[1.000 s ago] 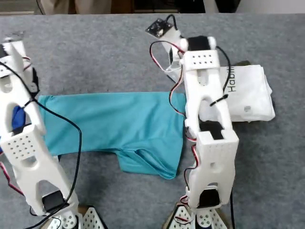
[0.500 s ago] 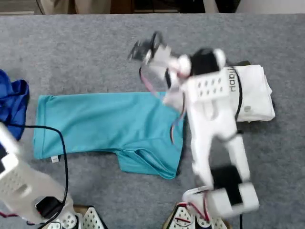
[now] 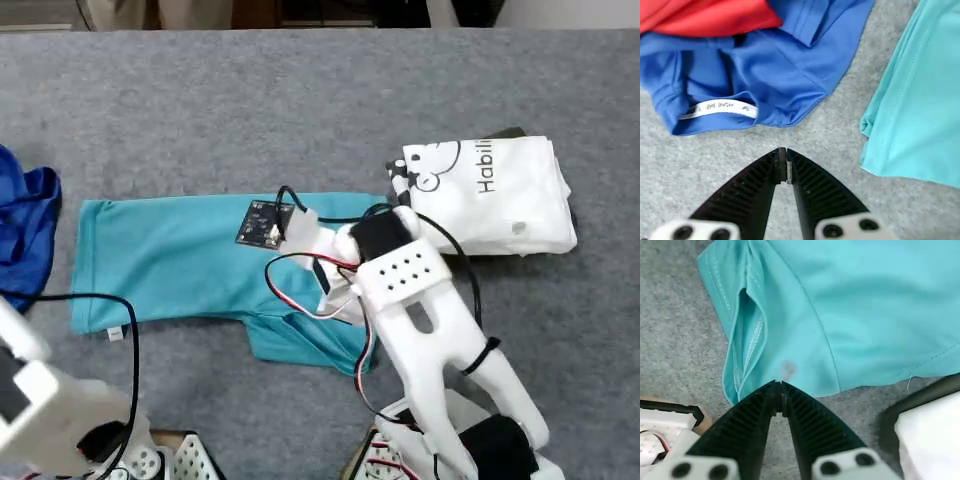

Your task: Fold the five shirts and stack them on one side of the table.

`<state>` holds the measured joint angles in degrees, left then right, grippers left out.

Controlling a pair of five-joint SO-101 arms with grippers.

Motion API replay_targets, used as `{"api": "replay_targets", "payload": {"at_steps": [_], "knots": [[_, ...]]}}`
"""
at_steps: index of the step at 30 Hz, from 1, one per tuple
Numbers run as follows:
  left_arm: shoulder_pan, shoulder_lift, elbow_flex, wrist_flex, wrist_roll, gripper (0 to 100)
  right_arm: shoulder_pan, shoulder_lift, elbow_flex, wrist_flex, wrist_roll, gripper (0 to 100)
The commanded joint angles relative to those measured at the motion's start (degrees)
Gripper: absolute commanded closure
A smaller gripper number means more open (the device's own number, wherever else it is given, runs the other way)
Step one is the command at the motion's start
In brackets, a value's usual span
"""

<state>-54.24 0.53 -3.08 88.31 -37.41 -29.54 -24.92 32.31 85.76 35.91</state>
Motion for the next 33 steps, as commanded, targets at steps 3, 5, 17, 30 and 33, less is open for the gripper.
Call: {"api": "replay_targets", "payload": {"at_steps": [3, 5, 17, 30, 33], "knots": [[-1.3, -14.5, 15.6, -5.2, -0.4, 98, -1.4, 0.4, -2.9, -3.2, -0.2, 99.7], [-1.1, -18.8, 21.5, -6.5, -0.4, 98, -2.4, 1.0, -3.1, -4.6, -0.4, 99.7], [-2.2, -28.4, 32.8, -13.3, -4.1, 98, -2.4, 15.9, -16.1, -7.2, -0.4, 99.7], [-6.9, -28.9, 42.2, -25.7, -7.8, 98, -11.6, 20.9, -13.0, -6.6, -0.7, 99.7], [-6.9, -28.8, 42.4, -25.8, -7.8, 98, -12.9, 20.6, -11.5, -6.4, -0.7, 99.7]]}}
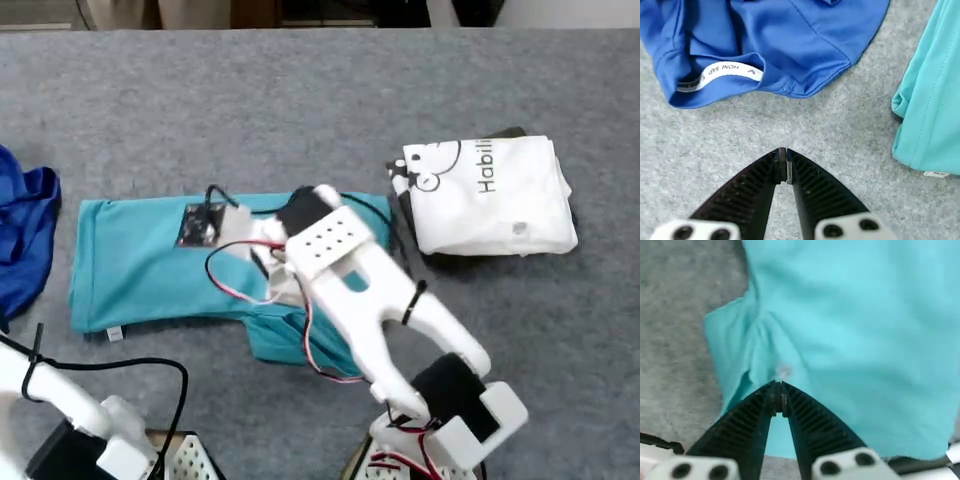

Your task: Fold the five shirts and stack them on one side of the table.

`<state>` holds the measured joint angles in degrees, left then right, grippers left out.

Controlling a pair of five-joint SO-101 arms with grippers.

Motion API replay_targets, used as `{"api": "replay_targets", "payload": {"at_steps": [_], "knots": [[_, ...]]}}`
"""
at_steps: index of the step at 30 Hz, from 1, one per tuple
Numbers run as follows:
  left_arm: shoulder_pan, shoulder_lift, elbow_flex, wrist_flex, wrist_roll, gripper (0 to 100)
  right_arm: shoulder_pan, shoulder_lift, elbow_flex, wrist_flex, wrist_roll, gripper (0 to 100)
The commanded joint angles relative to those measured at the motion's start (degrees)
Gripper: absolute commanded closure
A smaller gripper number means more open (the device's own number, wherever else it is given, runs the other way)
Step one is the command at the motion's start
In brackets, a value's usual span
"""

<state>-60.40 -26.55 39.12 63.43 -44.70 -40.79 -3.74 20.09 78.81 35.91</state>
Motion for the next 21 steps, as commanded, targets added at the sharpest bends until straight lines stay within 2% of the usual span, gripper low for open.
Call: {"api": "replay_targets", "payload": {"at_steps": [1, 21], "knots": [[-0.8, -1.7, 0.4, -0.9, -0.5, 98, -1.9, -0.7, 1.3, 0.5, -0.7, 99.7], [0.4, -1.8, 0.2, -0.6, -0.5, 98, -3.3, -0.7, 5.1, -2.4, -0.5, 99.7]]}}
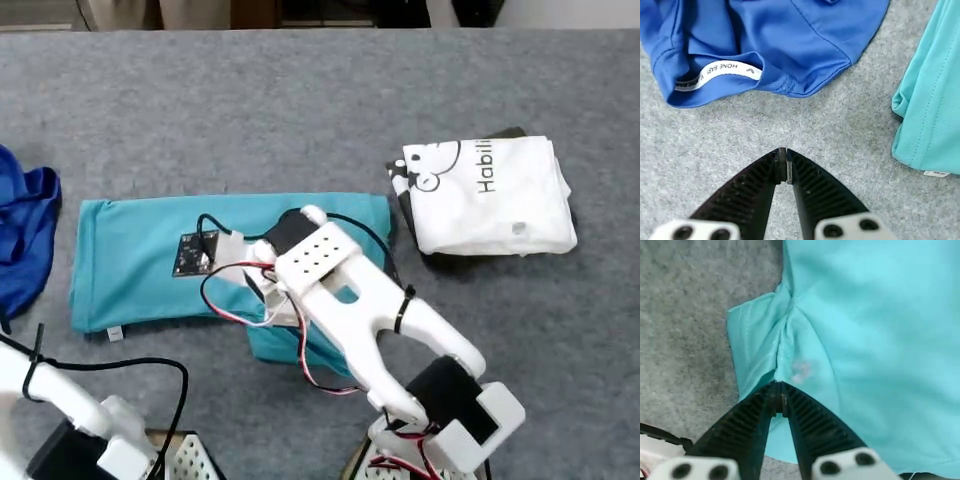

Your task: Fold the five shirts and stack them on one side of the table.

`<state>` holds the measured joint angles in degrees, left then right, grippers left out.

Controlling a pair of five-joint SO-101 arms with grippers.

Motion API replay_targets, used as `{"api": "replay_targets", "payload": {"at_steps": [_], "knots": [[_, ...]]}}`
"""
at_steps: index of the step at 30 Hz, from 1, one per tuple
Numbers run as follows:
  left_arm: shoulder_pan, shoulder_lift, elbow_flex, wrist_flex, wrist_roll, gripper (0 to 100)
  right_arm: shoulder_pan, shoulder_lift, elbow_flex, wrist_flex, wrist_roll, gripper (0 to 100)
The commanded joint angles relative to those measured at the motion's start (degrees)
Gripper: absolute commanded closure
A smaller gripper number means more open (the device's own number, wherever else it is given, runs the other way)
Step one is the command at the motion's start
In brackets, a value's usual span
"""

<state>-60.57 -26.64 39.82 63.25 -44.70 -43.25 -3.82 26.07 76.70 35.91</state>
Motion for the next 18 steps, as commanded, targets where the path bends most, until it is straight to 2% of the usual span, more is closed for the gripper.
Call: {"api": "replay_targets", "payload": {"at_steps": [1, 6, 10, 14, 18], "knots": [[0.5, -1.7, -0.6, -0.4, -0.5, 98, -0.1, -0.7, -1.7, -0.3, -0.5, 99.7], [0.4, -1.7, -0.6, -0.4, -0.5, 98, 5.4, -0.1, -7.2, -2.5, -0.7, 99.7], [-0.3, -1.7, -0.6, -0.6, -0.5, 98, 5.9, 2.6, -6.6, -3.3, -0.7, 99.7], [-0.3, -1.7, -0.4, -0.7, -0.5, 98, 5.1, 9.7, -6.8, -3.1, -0.7, 99.7], [-0.3, -1.7, -0.4, -0.7, -0.5, 98, -0.8, 10.9, -6.4, -1.2, -0.7, 99.7]]}}
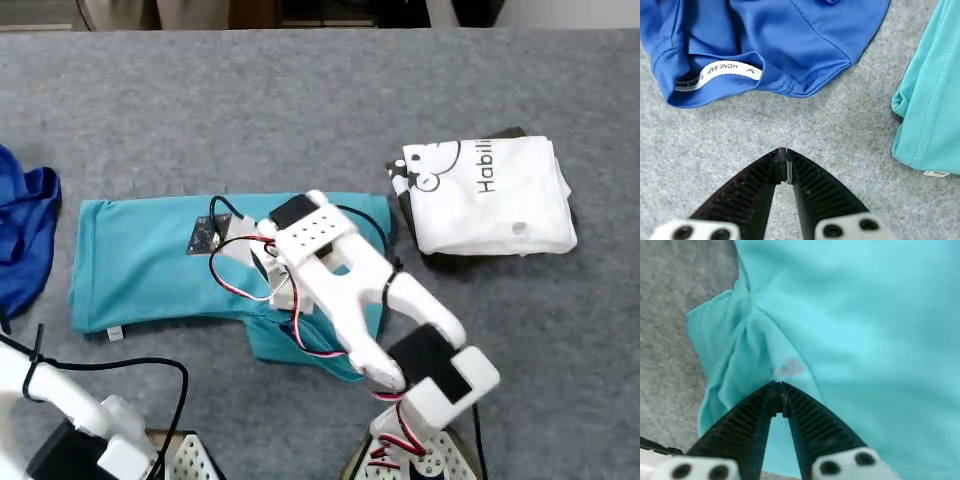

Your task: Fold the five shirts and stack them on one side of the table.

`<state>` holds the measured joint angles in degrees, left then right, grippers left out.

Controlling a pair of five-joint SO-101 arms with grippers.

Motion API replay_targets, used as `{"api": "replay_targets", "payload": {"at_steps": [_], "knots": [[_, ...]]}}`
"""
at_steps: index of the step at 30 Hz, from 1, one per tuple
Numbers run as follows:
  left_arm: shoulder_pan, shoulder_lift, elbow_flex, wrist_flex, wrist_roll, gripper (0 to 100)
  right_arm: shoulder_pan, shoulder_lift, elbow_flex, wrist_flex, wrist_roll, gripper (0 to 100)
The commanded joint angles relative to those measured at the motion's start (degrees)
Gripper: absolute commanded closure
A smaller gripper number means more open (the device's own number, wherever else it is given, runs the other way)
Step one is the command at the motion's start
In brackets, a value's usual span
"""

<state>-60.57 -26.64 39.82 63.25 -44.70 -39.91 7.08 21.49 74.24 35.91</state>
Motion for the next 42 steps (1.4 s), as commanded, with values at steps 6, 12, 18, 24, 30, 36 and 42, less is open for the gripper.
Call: {"api": "replay_targets", "payload": {"at_steps": [6, 12, 18, 24, 30, 36, 42], "knots": [[-0.4, -1.7, -0.7, -0.8, -0.5, 98, -15.4, -2.4, 0.0, 3.9, -0.7, 99.7], [-0.3, -1.7, -0.7, -0.8, -0.5, 98, -17.3, 0.4, 3.9, -1.1, -0.7, 99.7], [-0.2, -1.7, -0.7, -0.8, -0.5, 98, -13.9, 3.8, 0.7, 0.4, -0.7, 99.7], [0.2, -1.7, -2.9, -0.2, -0.1, 98, -10.4, -6.0, -13.9, 13.8, -0.4, 99.7], [1.5, -1.2, -10.2, 3.8, 2.7, 98, -7.7, -13.2, -27.0, 26.1, -0.3, 99.7], [2.5, -1.7, -10.6, 6.9, 2.7, 98, -14.1, -21.9, -24.7, 28.1, -0.6, 99.7], [2.1, -1.7, -10.2, 7.3, 2.7, 98, -23.6, -30.9, -8.7, 28.1, -0.6, 99.7]]}}
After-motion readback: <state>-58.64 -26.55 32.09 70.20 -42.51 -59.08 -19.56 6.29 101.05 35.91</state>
